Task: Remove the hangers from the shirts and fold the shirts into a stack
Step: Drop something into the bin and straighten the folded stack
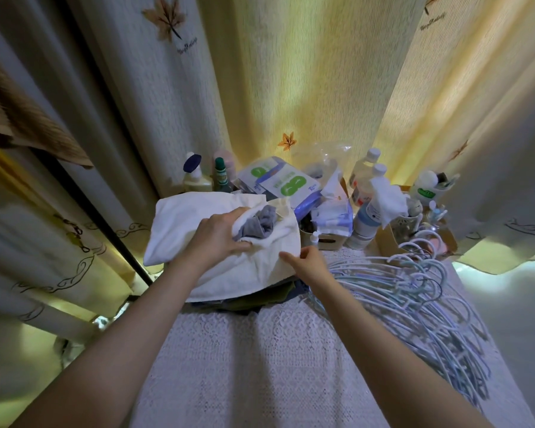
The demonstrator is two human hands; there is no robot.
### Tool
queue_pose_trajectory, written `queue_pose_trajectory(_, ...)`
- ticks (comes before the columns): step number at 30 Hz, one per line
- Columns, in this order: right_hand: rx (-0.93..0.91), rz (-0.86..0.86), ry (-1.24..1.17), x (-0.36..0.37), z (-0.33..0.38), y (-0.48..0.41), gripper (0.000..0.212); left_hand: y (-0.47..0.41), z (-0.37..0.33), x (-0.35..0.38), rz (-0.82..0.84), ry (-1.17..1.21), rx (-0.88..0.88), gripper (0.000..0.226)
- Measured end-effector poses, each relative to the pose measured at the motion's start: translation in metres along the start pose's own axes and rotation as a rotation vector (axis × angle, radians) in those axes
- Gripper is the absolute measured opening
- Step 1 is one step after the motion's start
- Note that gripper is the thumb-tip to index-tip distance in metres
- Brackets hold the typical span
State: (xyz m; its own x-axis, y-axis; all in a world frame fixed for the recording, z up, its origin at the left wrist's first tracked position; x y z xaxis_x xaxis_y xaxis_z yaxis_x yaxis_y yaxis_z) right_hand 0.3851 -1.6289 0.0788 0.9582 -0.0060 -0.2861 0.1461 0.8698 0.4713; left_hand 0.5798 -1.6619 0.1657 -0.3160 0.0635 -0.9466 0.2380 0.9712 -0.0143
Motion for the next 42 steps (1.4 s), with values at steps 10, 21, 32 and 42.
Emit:
queue_pose_trajectory(10,-0.025,0.286,-0.356,0.011,0.042,0.002,0.021,0.005,0.002,-0.001,-0.065,0.064,0.014,0.074)
queue_pose_trajectory(21,0.194,0.253,-0.719,0.013,0.091,0.000,0.054,0.001,0.003,-0.002,-0.108,-0.042,0.032,0.111)
queue_pose_trajectory(32,0.198,0.309,-0.831,0.016,0.098,0.003,0.030,0.006,0.002,-0.001,-0.384,-0.073,-0.095,0.086)
queue_pose_trajectory(42,0.189,0.070,-0.511,-0.008,0.057,-0.018,0.034,-0.006,0.031,-0.012,-0.266,0.140,-0.151,0.074)
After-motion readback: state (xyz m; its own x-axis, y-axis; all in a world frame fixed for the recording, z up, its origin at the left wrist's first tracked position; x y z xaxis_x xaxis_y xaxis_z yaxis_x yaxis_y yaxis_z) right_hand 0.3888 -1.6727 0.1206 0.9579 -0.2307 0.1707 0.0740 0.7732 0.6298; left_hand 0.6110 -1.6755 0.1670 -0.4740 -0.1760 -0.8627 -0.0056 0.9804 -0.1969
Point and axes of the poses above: each hand's wrist, its own y-axis away from the middle knuckle, its own x-axis out of the palm, z = x × y, the point moved 6 cm from there along -y, towards the middle knuckle, and after that the axes turned 8 degrees about -y, right-handed, at the moved point
